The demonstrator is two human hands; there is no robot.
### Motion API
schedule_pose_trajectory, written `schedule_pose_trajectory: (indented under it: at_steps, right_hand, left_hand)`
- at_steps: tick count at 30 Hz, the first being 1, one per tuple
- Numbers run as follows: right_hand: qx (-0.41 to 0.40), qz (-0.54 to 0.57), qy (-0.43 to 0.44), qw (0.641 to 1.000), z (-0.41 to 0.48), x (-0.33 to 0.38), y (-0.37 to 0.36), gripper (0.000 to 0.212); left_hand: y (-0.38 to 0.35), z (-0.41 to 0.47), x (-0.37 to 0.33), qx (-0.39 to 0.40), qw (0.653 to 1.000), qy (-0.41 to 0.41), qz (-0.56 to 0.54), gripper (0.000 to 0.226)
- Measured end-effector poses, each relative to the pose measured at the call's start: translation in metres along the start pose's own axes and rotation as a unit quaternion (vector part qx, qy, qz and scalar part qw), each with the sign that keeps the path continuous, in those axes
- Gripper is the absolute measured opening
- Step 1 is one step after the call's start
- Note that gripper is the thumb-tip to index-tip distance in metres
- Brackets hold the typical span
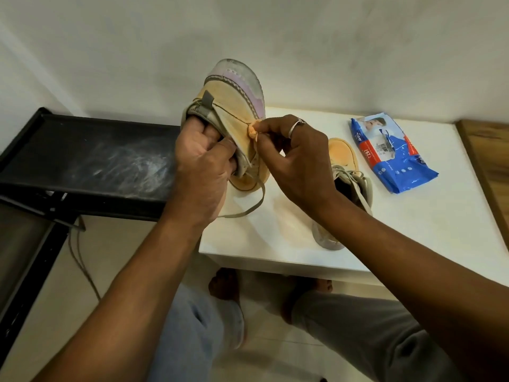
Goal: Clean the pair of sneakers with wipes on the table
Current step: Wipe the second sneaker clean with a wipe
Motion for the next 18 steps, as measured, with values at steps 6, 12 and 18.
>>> schedule_pose_trajectory:
  at_steps: [6,12,18]
  right_hand:
    - [0.011,0.016,0.042,0.999,-0.003,0.012,-0.004,0.012]
    - [-0.020,-0.002,0.004,1.000,0.007,0.001,0.003,0.013]
    - [-0.038,0.006,0.042,0.998,0.019,0.015,0.007,0.015]
  left_hand:
    - [-0.001,-0.003,0.001,0.009,1.000,-0.005,0.021,0.049]
    - [-0.003,-0.002,0.001,0.006,1.000,0.001,0.003,0.048]
    - [-0.007,-0.004,0.004,0.028,0.999,-0.006,0.025,0.044]
Point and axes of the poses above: each hand's wrist, its own z-axis towards the middle knuckle, its own y-axis out of the back of the hand, x = y × z, the point moved 4 cm from there along z, towards the middle knuckle, and after that the axes turned 13 degrees about -z, right-handed, at the moved point
